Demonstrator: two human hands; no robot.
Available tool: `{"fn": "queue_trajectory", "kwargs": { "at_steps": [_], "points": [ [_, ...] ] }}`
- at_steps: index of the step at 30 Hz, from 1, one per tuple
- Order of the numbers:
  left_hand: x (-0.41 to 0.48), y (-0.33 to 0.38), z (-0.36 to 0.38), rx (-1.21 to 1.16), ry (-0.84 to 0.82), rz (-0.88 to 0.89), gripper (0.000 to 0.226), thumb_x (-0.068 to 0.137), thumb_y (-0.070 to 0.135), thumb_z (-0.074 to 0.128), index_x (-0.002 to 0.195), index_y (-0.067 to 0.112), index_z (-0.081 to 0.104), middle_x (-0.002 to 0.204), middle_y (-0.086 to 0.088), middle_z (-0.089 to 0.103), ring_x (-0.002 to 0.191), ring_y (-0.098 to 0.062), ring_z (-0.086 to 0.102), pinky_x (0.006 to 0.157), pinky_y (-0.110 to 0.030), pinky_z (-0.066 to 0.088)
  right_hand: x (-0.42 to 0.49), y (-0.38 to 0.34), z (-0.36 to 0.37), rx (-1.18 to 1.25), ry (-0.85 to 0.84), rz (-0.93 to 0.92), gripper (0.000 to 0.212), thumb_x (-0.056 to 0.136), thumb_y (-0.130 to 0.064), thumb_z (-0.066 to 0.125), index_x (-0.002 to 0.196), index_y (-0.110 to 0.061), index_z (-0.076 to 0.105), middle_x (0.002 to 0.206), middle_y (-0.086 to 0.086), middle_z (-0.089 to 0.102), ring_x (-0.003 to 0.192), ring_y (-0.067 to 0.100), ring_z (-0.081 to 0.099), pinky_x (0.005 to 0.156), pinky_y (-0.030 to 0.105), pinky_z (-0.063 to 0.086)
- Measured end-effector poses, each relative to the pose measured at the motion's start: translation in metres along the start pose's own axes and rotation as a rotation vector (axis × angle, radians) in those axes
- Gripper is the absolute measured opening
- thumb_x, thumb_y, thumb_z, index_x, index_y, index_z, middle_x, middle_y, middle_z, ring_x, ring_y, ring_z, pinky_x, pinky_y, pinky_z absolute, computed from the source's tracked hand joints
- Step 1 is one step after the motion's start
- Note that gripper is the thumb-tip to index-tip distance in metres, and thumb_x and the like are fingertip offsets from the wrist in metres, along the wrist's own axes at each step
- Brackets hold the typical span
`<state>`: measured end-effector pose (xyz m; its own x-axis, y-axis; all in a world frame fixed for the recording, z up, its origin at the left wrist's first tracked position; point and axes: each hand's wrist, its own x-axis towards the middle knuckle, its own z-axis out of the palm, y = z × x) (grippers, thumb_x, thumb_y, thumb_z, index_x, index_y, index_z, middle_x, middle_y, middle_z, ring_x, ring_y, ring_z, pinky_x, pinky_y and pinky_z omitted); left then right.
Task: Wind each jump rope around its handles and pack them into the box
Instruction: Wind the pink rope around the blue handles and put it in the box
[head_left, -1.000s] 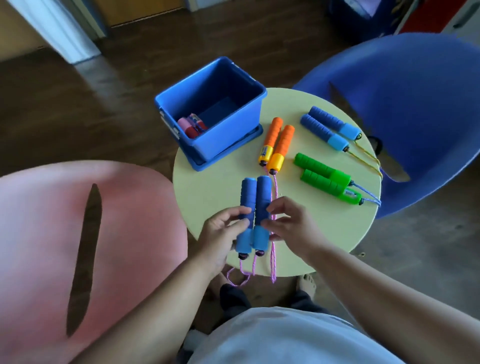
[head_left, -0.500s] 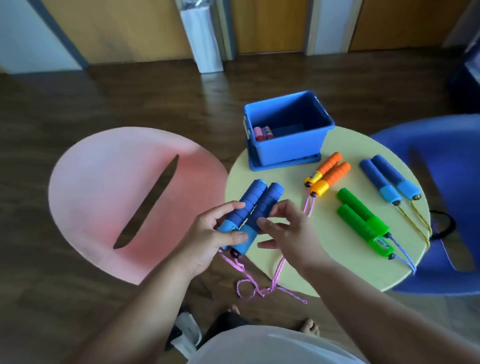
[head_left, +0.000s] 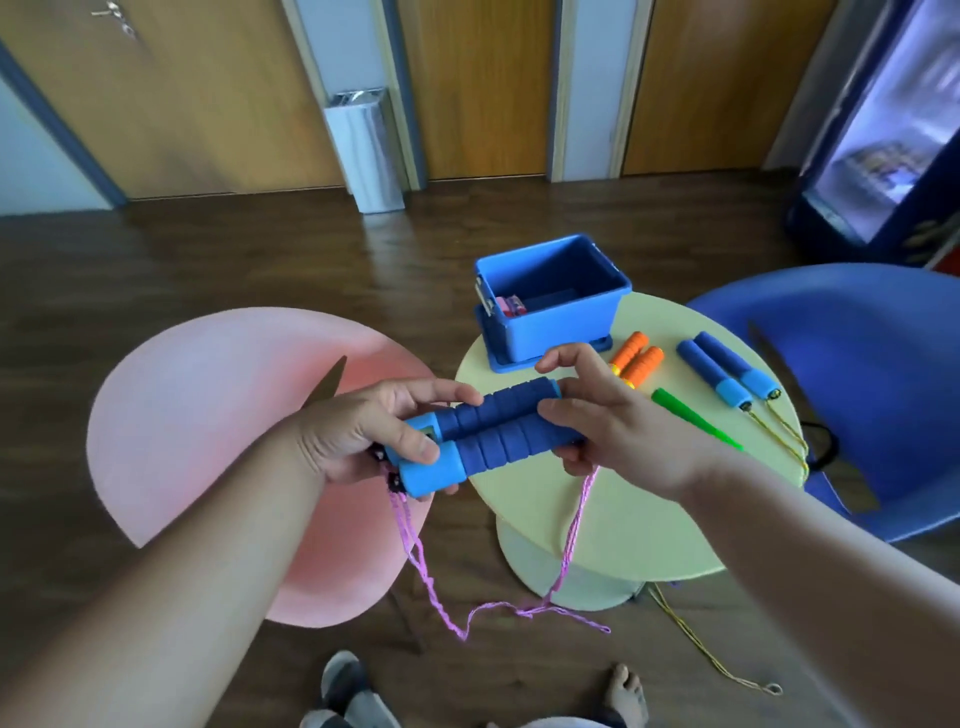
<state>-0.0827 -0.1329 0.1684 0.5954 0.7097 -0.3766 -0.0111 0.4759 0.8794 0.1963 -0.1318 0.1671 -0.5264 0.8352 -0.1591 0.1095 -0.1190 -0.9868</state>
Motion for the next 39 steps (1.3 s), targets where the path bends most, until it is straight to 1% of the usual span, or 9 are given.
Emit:
{"fn": "queue_trajectory", "kwargs": {
  "at_steps": [6,9,13,16,20,22,28,34,39],
  "points": [
    [0.003,-0.012,0.007,0.017,-0.076,0.008,0.058,0.061,0.002,0.076,0.116,0.020,0.076,0.123,-0.016,0.069,0.100,-0.041,0.067,0.076,-0.047,0.061,-0.034,0.011,0.021,0.051,0.059,0.004,0.008,0.108,-0.017,0.048,0.113,-0.023,0.051,0.078,0.013,0.047,0.063,0.024,0.046,0.059,0.035,0.043],
    [0.006,-0.017,0.020,0.018,-0.080,0.022,0.055,0.063,-0.001,0.075,0.115,0.017,0.077,0.123,-0.015,0.069,0.096,-0.035,0.072,0.071,-0.041,0.062,-0.048,0.021,0.020,0.133,0.127,0.015,0.010,0.108,-0.012,0.048,0.110,-0.020,0.054,0.081,0.013,0.047,0.064,0.026,0.046,0.057,0.036,0.041],
    [0.018,-0.029,0.041,0.009,0.254,0.237,0.040,0.076,0.004,0.071,0.115,0.014,0.072,0.116,-0.011,0.070,0.085,-0.021,0.072,0.062,-0.027,0.058,-0.060,0.028,0.011,0.236,0.320,-0.050,0.017,0.108,-0.009,0.046,0.101,-0.022,0.055,0.088,0.011,0.041,0.061,0.025,0.040,0.053,0.033,0.035],
    [0.031,-0.041,0.060,0.096,0.497,0.340,0.028,0.086,0.021,0.074,0.113,0.021,0.073,0.101,-0.007,0.066,0.080,-0.018,0.067,0.062,-0.029,0.054,-0.063,0.030,0.004,0.237,0.392,-0.108,0.017,0.109,-0.010,0.045,0.101,-0.023,0.053,0.092,0.012,0.039,0.062,0.025,0.036,0.054,0.035,0.034],
    [0.049,-0.051,0.095,0.188,0.712,0.421,0.024,0.087,0.044,0.066,0.107,0.031,0.071,0.104,-0.008,0.069,0.085,-0.020,0.066,0.068,-0.038,0.054,-0.068,0.026,-0.001,0.145,0.386,-0.142,0.014,0.109,-0.012,0.044,0.105,-0.024,0.049,0.093,0.012,0.042,0.066,0.027,0.038,0.057,0.039,0.038],
    [0.054,-0.052,0.108,0.215,0.765,0.467,0.022,0.087,0.043,0.063,0.103,0.031,0.070,0.102,-0.008,0.070,0.086,-0.021,0.065,0.073,-0.045,0.053,-0.073,0.024,-0.009,0.057,0.385,-0.157,0.013,0.110,-0.014,0.043,0.107,-0.026,0.047,0.090,0.013,0.045,0.065,0.028,0.043,0.057,0.041,0.039],
    [0.056,-0.048,0.125,0.333,0.842,0.525,0.021,0.091,0.036,0.058,0.106,0.024,0.067,0.101,-0.005,0.068,0.086,-0.017,0.064,0.074,-0.039,0.054,-0.082,0.023,-0.041,-0.157,0.250,-0.172,0.017,0.108,-0.018,0.047,0.113,-0.033,0.052,0.101,0.008,0.057,0.071,0.025,0.068,0.055,0.040,0.055],
    [0.046,-0.042,0.135,0.336,0.833,0.515,0.018,0.090,0.031,0.059,0.104,0.026,0.068,0.099,0.000,0.066,0.095,-0.036,0.062,0.078,-0.056,0.055,-0.082,0.025,-0.049,-0.098,0.206,-0.176,0.015,0.107,-0.018,0.050,0.109,-0.030,0.059,0.096,0.006,0.060,0.071,0.029,0.072,0.051,0.040,0.057],
    [0.038,-0.046,0.139,0.192,0.994,0.538,0.020,0.090,0.022,0.068,0.109,0.028,0.070,0.098,0.011,0.069,0.087,-0.004,0.066,0.075,-0.020,0.055,-0.073,0.034,-0.028,-0.040,0.258,-0.231,0.020,0.108,-0.011,0.044,0.104,-0.027,0.055,0.093,0.005,0.054,0.067,0.020,0.061,0.058,0.042,0.060]
  ]
}}
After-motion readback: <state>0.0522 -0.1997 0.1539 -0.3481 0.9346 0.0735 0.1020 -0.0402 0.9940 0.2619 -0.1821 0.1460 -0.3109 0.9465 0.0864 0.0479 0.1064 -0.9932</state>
